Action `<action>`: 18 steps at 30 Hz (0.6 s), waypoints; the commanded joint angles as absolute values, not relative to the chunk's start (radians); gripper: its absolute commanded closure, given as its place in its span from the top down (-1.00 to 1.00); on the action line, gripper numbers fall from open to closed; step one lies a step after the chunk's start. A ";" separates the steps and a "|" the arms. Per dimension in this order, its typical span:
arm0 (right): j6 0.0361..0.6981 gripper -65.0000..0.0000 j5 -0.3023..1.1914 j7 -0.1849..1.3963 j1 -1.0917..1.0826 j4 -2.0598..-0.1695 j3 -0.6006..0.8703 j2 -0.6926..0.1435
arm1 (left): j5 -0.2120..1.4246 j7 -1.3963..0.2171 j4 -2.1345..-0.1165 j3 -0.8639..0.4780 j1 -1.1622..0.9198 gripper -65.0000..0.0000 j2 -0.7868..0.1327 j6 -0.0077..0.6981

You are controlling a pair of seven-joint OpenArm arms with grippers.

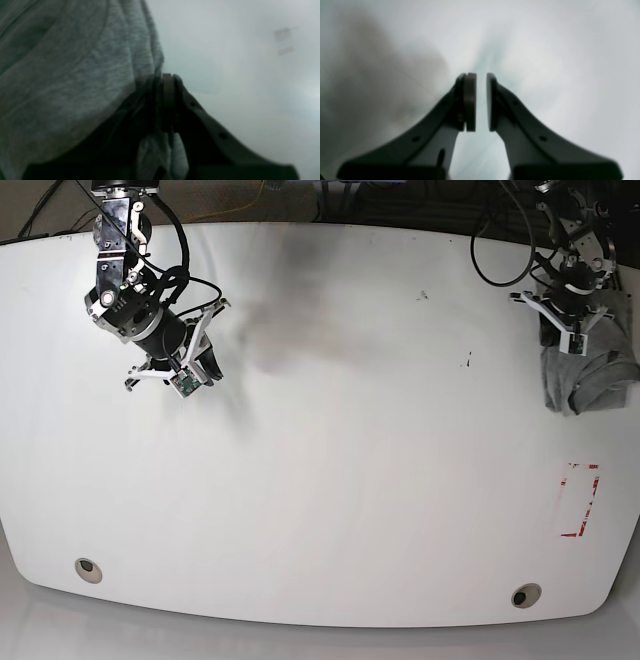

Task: Layout the t-shirt on the table in an organized manner, then fold the t-shirt properly
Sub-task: 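Drag the folded shirt with the left gripper toward the table edge, then push the folded shirt further off the table edge with the left gripper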

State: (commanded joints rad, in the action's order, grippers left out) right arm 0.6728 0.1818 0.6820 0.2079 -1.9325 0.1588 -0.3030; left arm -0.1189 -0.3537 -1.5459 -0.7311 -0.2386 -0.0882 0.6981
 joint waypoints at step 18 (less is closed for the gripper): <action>0.674 -0.80 0.182 0.682 0.228 -1.934 0.159 -0.303 | -0.119 -0.360 -1.672 -0.716 -0.222 -0.90 -0.114 0.698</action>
State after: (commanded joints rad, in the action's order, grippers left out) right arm 0.6743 0.1818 0.6820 0.2279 -1.9341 0.1588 -0.3030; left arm -0.1189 -0.3598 -1.6717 -0.7158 -0.2217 -0.1143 0.6981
